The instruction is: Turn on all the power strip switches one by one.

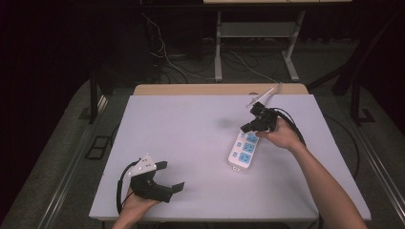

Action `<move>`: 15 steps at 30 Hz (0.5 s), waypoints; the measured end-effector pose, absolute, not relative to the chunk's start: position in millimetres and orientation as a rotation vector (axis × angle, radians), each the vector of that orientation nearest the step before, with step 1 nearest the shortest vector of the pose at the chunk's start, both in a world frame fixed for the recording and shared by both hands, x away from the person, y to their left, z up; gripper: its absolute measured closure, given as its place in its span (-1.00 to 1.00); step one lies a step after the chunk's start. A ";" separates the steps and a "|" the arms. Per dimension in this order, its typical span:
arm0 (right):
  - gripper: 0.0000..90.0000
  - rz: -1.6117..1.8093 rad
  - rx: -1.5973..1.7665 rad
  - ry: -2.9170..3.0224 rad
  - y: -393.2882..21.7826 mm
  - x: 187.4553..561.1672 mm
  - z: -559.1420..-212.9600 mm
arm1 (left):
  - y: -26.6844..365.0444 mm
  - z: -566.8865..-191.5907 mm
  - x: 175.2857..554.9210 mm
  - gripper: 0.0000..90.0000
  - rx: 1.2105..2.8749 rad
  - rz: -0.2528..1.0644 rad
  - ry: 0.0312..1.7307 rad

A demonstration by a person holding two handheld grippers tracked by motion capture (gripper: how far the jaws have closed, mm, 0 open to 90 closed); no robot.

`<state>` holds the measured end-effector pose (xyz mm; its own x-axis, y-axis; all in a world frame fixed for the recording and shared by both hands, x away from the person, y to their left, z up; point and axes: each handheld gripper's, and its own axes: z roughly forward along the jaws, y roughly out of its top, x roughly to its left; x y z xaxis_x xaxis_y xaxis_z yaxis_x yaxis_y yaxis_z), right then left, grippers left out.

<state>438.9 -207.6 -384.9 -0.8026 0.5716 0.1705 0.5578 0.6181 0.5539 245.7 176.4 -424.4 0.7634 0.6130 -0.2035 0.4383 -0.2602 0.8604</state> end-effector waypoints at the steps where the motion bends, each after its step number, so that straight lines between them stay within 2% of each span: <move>1: 1.00 0.955 0.977 2.795 -209.7 437.8 -382.4 | 176.3 -424.3 245.5 -1.00 1.900 0.206 0.802; 9: 0.99 1.016 1.001 2.715 -226.8 424.0 -362.4 | 175.2 -424.1 244.8 -1.00 1.898 0.208 0.802; 15: 0.71 1.061 1.041 2.636 -240.3 409.3 -350.5 | 174.0 -423.9 244.6 -1.00 1.897 0.206 0.800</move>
<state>409.3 -240.3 -350.5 -0.7576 0.6375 0.1404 0.5570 0.5191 0.6483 244.6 174.0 -423.9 0.7645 0.6113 -0.2048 0.4366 -0.2573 0.8621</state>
